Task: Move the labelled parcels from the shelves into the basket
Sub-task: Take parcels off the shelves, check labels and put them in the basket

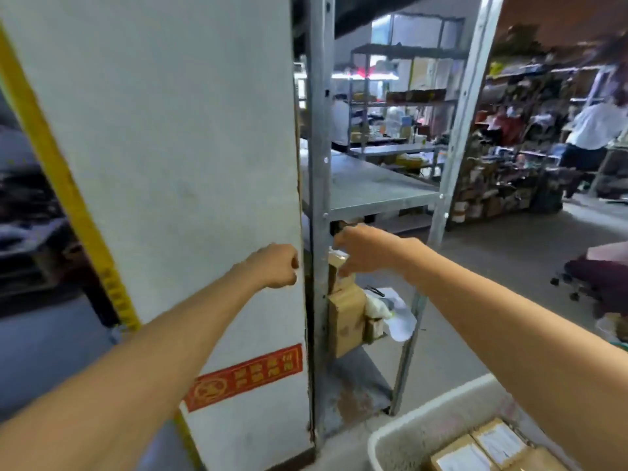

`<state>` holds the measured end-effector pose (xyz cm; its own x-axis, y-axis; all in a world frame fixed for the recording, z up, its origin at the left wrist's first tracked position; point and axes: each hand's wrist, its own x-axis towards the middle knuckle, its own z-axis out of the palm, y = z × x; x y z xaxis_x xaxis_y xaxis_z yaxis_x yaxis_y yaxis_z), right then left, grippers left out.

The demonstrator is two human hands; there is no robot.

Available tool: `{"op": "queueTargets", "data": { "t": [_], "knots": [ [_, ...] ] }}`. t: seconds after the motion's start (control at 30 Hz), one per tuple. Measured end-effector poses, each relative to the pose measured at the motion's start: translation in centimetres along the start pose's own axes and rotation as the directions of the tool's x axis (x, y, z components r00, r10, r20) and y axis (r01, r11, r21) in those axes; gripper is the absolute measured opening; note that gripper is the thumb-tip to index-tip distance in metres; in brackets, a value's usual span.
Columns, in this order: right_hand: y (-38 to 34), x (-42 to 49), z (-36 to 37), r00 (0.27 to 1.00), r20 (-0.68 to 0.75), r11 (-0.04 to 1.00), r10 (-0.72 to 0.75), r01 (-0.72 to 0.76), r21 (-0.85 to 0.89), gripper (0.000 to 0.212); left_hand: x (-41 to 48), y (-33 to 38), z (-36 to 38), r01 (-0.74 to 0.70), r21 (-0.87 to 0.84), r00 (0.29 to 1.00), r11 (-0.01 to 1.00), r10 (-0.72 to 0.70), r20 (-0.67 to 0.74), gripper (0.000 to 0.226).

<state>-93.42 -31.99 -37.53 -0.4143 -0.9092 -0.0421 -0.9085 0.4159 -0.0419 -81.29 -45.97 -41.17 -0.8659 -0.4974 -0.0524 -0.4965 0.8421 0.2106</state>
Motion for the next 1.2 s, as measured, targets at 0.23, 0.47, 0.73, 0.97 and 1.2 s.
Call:
{"op": "queueTargets", "data": {
  "t": [0.23,0.47,0.73,0.97,1.2],
  "knots": [
    [-19.9,0.8,-1.5,0.920,0.033,0.920,-0.391,0.390,0.026,0.065,-16.0,-13.6,-3.8,0.374,-0.008,0.926,0.927,-0.374,-0.048,0.033],
    [-36.7,-3.1,-4.5,0.688,0.059,0.690,-0.723,0.724,0.009,0.060,-33.7,-20.9,-8.1,0.683,-0.024,0.726,0.730,-0.683,-0.079,0.031],
    [-49.8,-10.0,-6.1,0.289,0.024,0.290,-0.957,0.955,0.056,0.067,-52.3,-19.8,-8.9,0.871,-0.191,0.414,0.453,-0.885,-0.211,0.014],
    [-58.8,-20.6,-6.4,-0.057,0.002,-0.057,-0.998,0.998,-0.019,0.061,-66.0,-11.9,-9.4,0.958,-0.265,0.046,0.112,-0.969,-0.241,0.036],
    [-64.0,-33.1,-9.0,-0.336,-0.091,-0.344,-0.938,0.934,0.097,0.054,-78.3,-3.8,-11.8,0.958,-0.224,-0.238,-0.181,-0.935,-0.262,0.037]
  ]
}}
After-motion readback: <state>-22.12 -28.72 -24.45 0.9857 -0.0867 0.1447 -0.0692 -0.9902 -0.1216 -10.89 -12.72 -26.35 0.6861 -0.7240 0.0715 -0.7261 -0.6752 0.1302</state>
